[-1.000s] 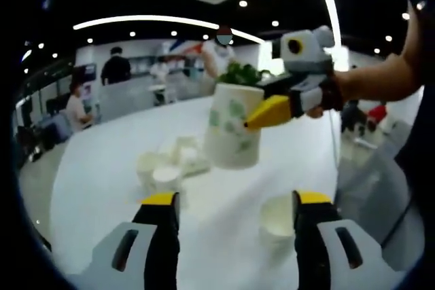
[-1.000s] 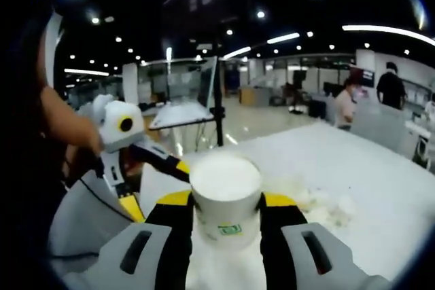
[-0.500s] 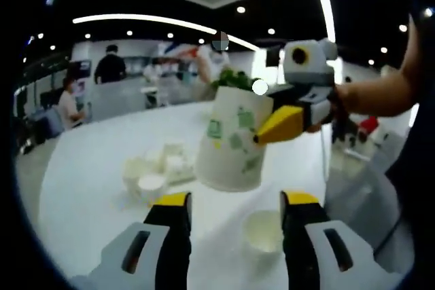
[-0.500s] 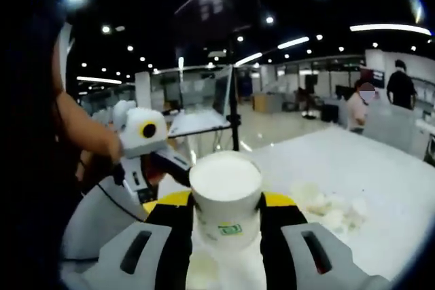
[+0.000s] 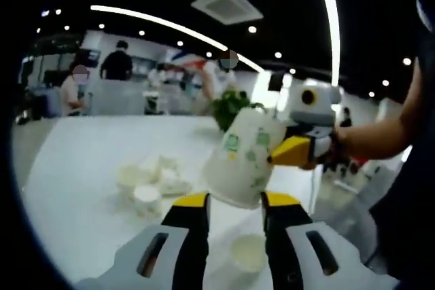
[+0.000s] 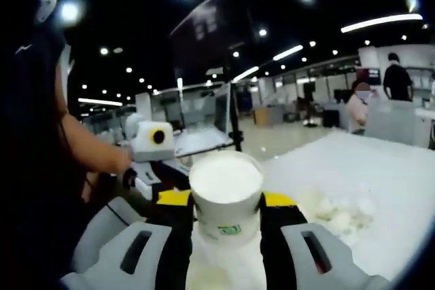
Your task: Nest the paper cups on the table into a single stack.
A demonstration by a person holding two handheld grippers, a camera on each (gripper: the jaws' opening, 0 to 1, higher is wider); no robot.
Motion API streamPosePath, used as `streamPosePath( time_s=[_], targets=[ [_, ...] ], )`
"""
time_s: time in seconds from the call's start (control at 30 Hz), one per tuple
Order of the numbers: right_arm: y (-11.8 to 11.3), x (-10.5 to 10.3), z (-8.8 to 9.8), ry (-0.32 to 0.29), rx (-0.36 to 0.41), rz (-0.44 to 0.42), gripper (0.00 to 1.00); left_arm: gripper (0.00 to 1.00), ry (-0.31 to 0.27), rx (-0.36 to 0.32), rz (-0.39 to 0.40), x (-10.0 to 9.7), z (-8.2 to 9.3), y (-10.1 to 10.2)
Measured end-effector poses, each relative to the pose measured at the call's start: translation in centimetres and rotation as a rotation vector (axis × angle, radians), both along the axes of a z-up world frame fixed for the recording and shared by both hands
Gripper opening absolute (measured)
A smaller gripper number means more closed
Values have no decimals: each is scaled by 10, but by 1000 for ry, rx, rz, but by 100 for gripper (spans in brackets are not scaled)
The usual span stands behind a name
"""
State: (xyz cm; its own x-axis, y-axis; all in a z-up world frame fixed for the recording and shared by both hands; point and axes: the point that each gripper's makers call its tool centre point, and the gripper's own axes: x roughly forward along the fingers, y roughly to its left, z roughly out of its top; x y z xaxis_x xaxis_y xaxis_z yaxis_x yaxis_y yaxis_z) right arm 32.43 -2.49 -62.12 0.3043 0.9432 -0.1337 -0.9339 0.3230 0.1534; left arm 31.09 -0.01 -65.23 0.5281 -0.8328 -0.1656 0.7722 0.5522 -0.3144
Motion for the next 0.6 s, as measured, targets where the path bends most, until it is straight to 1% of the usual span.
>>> streamPosePath(
  time_s=[0.03,0.07,0.1,0.27,0.37,0.5,0.57,0.6],
  targets=[
    [0,-1,3,2,13,2,36,23,21,-33,-13,-2,4,-1],
    [0,-1,7,5,32,5,35,22,30,-56,-18,-2,6,-2],
    [-1,0,10,5,40,5,35,21,26,-70,-21,-2,9,-2],
    [-3,0,14,1,53,11,35,13,64,-133,-45,-4,18,-2],
    [-3,-3,14,3,53,23,36,9,62,-143,-64,-6,22,-1],
    [-4,-6,13,9,49,41,36,6,54,-137,-94,-11,26,-1],
    [-3,-8,13,15,49,54,38,3,33,-125,-166,-22,31,-4],
    [-2,-10,13,20,52,61,39,2,32,-107,-176,-23,32,-5]
  ],
)
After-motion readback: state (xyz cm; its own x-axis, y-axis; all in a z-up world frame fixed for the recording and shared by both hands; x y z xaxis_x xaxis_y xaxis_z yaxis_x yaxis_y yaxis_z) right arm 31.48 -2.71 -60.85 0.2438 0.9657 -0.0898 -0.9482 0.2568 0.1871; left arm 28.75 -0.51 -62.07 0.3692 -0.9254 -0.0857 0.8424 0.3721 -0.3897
